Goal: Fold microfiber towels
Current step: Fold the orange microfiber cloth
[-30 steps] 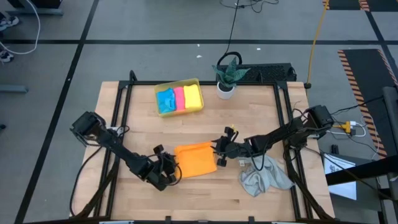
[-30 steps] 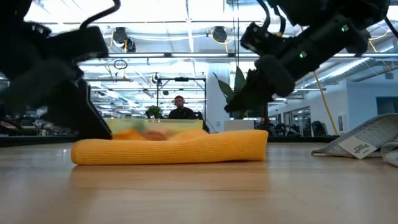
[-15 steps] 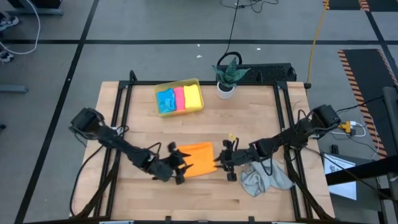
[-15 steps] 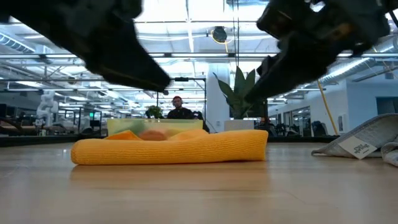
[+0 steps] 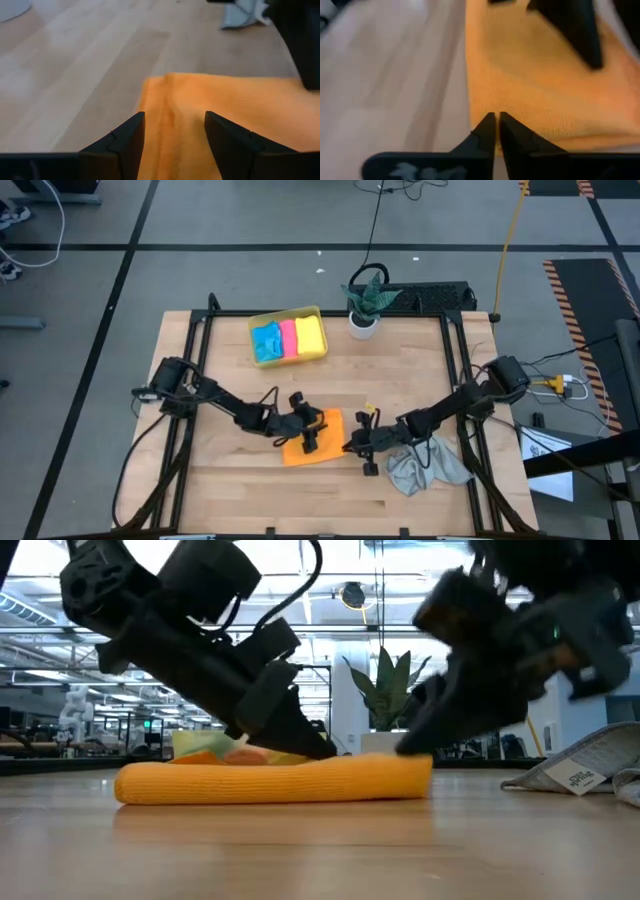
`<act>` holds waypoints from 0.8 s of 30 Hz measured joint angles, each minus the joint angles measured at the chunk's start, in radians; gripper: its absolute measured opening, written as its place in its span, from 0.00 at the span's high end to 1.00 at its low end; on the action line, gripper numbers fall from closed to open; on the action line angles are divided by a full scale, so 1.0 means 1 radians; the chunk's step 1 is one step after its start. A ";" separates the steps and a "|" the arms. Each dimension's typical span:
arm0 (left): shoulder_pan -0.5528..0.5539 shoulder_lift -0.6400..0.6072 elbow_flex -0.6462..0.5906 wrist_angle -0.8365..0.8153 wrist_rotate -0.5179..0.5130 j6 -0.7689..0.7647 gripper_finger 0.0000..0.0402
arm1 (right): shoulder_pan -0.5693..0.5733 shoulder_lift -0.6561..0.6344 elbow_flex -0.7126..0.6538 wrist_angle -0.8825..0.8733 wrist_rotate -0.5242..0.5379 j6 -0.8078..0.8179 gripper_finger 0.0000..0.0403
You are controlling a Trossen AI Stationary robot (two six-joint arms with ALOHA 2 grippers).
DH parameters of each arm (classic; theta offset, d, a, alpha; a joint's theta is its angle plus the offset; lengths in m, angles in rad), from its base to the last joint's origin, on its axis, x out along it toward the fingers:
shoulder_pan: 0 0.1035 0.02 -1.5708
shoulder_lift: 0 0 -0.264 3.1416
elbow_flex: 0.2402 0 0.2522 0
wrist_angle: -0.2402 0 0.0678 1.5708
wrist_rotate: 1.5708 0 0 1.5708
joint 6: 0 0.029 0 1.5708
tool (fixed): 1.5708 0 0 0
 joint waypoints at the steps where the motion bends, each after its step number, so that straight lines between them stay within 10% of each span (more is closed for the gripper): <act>1: 0.006 -0.002 0.001 -0.019 -0.001 -0.010 0.48 | 0.000 0.016 0.000 0.000 0.000 0.000 0.98; 16: -0.030 -0.082 0.001 -0.115 -0.123 -0.030 0.48 | 0.051 -0.016 -0.002 -0.054 -0.051 -0.060 1.00; 24: -0.094 -0.195 0.001 -0.153 -0.143 0.018 0.48 | 0.029 -0.047 -0.001 -0.037 0.180 0.068 1.00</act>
